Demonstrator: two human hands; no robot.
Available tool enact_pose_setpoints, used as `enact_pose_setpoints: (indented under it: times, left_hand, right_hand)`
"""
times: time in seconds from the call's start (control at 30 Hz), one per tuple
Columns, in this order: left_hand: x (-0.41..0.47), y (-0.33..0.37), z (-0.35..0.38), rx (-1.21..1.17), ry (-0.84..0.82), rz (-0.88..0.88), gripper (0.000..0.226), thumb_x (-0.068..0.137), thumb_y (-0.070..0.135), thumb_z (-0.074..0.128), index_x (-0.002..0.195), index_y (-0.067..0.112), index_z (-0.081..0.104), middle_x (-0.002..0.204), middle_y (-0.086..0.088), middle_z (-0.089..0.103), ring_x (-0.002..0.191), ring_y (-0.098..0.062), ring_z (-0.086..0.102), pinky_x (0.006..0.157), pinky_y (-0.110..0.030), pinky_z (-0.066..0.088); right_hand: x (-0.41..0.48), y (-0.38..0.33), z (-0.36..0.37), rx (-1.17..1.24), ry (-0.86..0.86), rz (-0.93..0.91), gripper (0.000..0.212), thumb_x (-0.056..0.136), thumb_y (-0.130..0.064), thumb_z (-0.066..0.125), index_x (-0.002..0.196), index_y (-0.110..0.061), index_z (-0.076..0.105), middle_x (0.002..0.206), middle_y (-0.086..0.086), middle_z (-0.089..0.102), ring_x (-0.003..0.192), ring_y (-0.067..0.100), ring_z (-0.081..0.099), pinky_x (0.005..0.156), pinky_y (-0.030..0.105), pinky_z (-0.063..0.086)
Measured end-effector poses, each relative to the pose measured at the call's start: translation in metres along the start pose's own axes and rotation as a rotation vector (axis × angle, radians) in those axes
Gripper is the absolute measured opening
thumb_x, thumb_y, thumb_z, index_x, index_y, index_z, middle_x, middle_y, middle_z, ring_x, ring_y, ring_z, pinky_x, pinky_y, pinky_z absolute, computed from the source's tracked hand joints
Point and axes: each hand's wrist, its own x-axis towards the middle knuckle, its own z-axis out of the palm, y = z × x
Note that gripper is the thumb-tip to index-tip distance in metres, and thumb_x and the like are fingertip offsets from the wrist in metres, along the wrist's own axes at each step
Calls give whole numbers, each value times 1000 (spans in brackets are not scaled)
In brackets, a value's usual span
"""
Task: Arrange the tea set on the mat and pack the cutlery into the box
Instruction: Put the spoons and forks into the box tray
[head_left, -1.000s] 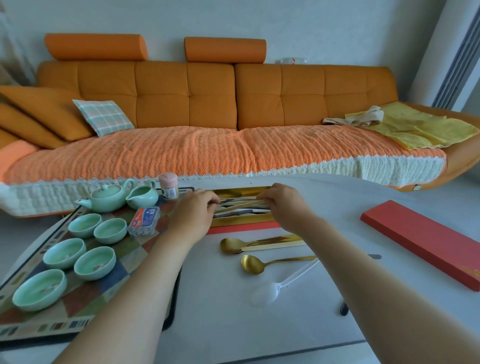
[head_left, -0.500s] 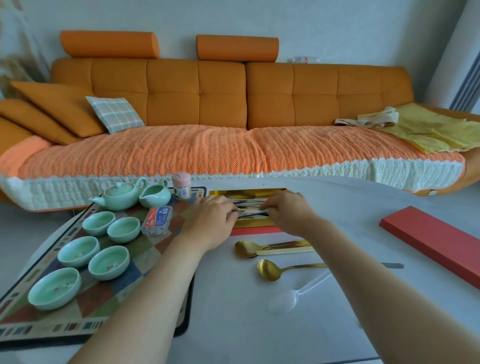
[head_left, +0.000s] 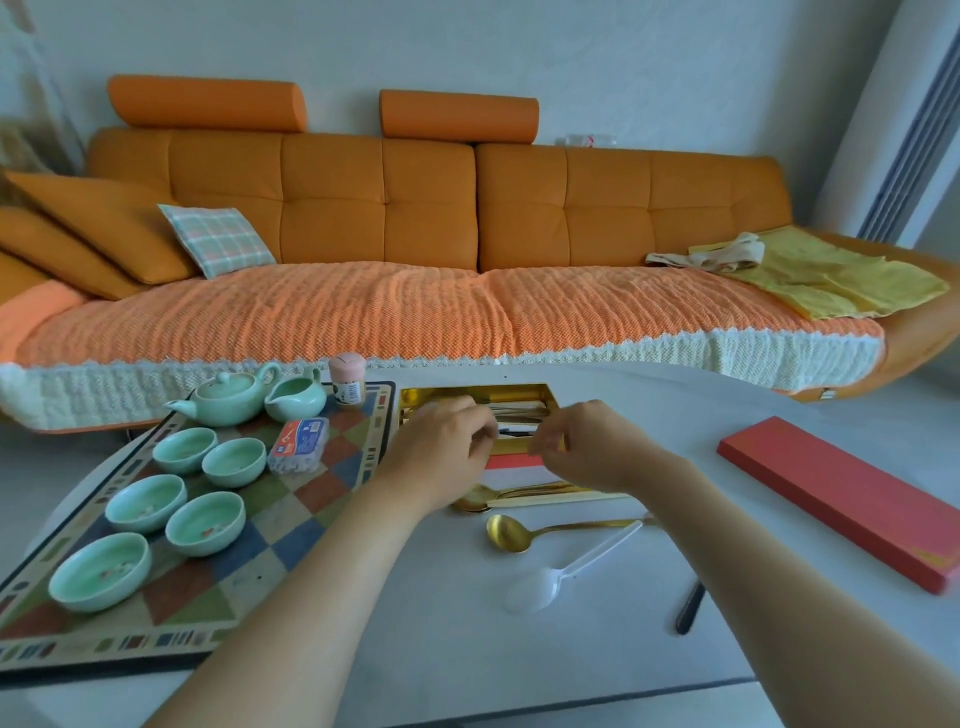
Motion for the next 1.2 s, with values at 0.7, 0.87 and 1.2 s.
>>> enact_pose_setpoints:
  times: [0.7, 0.87, 1.2]
  left_hand:
    - [-7, 21, 19, 38, -288, -3, 17, 94, 29, 58, 103, 27, 72, 105, 13, 62, 92, -11, 58, 68, -23, 44]
    - [1, 8, 11, -68, -212, -126, 15, 99, 27, 51, 98, 23, 66, 101, 8, 60, 88, -11, 57, 75, -31, 49]
    - [17, -33, -2, -36, 182, -254, 15, 96, 18, 57, 110, 18, 61, 108, 1, 58, 105, -19, 52, 84, -37, 46]
  right_hand:
    - [-23, 9, 15, -137, -80, -17, 17, 90, -37, 58, 96, -34, 74, 97, -19, 69, 87, 2, 59, 78, 25, 53]
    - [-17, 8, 8, -43, -44, -6, 22, 93, -31, 52, 97, -32, 73, 89, -15, 69, 76, 2, 56, 66, 24, 47]
    - [25, 5, 6, 92, 191, 21, 31, 100, -9, 44, 119, -14, 68, 95, -3, 60, 84, 18, 58, 74, 30, 46]
